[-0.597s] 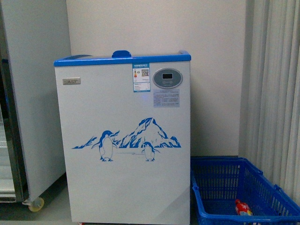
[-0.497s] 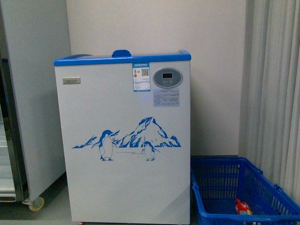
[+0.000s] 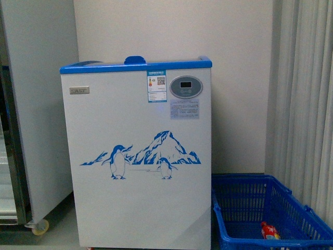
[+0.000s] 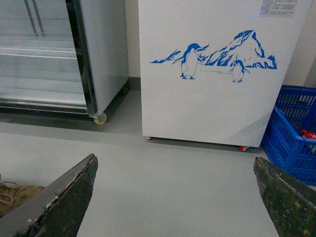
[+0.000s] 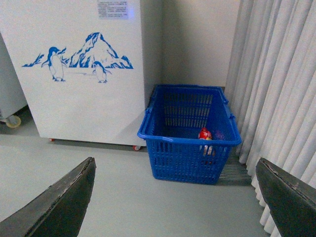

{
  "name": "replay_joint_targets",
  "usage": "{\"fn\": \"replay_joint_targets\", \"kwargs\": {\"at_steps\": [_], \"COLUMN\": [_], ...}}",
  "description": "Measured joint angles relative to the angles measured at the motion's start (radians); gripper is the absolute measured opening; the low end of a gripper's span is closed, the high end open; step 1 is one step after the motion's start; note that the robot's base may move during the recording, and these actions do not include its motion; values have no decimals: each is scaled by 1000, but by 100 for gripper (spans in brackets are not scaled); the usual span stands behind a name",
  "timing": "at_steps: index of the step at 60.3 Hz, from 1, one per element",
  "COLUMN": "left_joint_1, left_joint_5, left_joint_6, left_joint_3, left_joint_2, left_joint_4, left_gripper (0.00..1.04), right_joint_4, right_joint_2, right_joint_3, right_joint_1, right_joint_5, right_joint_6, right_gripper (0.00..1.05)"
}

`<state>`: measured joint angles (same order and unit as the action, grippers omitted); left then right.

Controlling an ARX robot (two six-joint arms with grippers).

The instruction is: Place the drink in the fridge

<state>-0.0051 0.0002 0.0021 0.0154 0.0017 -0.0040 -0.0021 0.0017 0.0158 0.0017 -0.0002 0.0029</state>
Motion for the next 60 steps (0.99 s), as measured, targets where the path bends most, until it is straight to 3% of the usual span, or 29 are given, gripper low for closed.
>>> {"fn": "replay_joint_targets", "kwargs": {"at_steps": [60], "left_joint_1": [0], "left_joint_5": [0], "left_joint_6": [0], "left_joint_3": [0], "left_joint_2": [0], "left_joint_4": [0], "left_gripper": [97], "right_joint_4": [0], "right_joint_2": [0], "right_joint_3": [0], "right_joint_1": [0], "right_joint_5": [0], "right_joint_6": [0], "right_gripper": [97]}}
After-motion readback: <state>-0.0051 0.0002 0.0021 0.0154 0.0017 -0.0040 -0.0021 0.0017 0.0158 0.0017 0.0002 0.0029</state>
